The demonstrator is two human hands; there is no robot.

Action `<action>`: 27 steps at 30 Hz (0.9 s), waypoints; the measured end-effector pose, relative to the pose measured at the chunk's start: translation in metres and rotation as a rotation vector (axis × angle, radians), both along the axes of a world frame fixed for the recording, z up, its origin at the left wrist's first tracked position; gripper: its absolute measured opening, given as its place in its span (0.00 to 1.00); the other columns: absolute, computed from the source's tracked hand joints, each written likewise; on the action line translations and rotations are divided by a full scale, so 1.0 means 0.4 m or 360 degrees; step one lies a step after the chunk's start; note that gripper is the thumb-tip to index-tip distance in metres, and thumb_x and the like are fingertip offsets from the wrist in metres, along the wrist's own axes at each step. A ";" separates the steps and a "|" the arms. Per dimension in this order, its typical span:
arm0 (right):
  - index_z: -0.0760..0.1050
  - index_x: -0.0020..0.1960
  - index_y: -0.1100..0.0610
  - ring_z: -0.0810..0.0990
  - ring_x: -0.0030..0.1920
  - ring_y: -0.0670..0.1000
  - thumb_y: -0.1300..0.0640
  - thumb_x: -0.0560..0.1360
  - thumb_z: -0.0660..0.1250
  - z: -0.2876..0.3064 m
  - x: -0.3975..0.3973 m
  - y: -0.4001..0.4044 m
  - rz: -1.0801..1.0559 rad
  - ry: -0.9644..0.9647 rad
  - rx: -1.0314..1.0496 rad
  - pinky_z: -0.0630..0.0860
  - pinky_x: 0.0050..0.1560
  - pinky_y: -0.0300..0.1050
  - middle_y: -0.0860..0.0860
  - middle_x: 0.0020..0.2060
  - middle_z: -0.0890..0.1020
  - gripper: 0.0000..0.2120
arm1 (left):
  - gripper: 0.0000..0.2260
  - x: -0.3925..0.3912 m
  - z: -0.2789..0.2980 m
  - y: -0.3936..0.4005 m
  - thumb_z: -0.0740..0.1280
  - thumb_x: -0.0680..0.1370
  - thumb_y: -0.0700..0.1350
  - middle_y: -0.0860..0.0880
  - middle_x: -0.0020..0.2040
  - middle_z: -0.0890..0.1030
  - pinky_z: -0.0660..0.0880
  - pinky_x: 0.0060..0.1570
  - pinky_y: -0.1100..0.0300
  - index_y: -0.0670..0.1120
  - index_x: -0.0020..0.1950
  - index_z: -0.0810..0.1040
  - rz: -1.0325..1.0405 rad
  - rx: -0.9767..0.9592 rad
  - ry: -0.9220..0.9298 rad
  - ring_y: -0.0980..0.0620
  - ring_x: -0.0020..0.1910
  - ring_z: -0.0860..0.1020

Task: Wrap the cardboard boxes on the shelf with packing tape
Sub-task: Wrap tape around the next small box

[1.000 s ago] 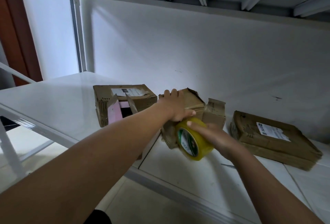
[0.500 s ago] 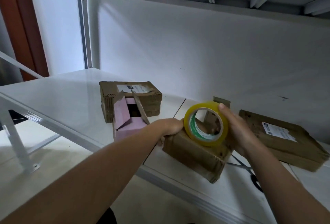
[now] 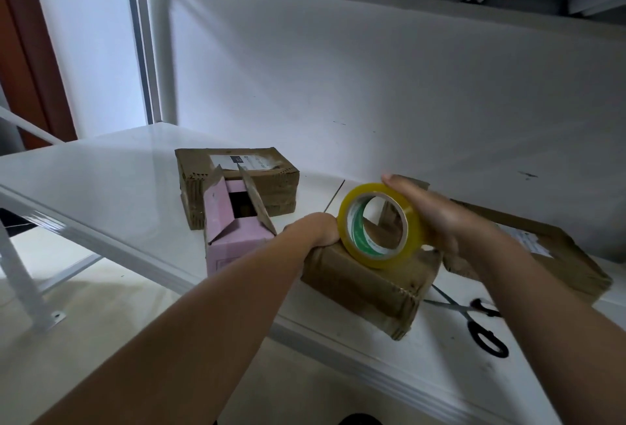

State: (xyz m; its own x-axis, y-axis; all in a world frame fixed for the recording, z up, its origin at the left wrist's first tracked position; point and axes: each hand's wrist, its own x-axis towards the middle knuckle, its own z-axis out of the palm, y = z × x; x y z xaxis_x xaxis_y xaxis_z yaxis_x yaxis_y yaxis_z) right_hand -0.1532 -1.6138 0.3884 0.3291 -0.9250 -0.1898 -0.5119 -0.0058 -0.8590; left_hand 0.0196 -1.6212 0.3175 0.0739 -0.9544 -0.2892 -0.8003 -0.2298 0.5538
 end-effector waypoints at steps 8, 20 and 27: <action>0.84 0.44 0.54 0.85 0.37 0.49 0.35 0.67 0.63 0.145 -0.063 0.018 0.0539 0.0831 0.0245 0.81 0.38 0.42 0.51 0.37 0.85 0.25 | 0.33 -0.015 0.000 -0.024 0.43 0.80 0.64 0.42 0.70 0.70 0.63 0.63 0.45 0.44 0.73 0.67 0.0097 -0.0030 -0.0420 0.41 0.68 0.68; 0.68 0.70 0.55 0.72 0.66 0.58 0.32 0.76 0.52 0.050 -0.123 0.060 0.0332 0.1632 0.0407 0.67 0.69 0.55 0.56 0.68 0.72 0.34 | 0.26 -0.043 0.014 -0.019 0.44 0.83 0.56 0.45 0.46 0.78 0.73 0.53 0.51 0.43 0.58 0.76 -0.0098 -0.0342 -0.1196 0.47 0.42 0.74; 0.73 0.65 0.55 0.72 0.64 0.55 0.40 0.81 0.49 0.027 -0.114 0.078 0.0322 0.1643 0.0148 0.66 0.61 0.46 0.55 0.66 0.73 0.25 | 0.18 -0.118 0.023 -0.001 0.59 0.81 0.45 0.41 0.64 0.74 0.70 0.60 0.45 0.41 0.70 0.66 -0.0330 -0.0666 -0.1738 0.41 0.63 0.73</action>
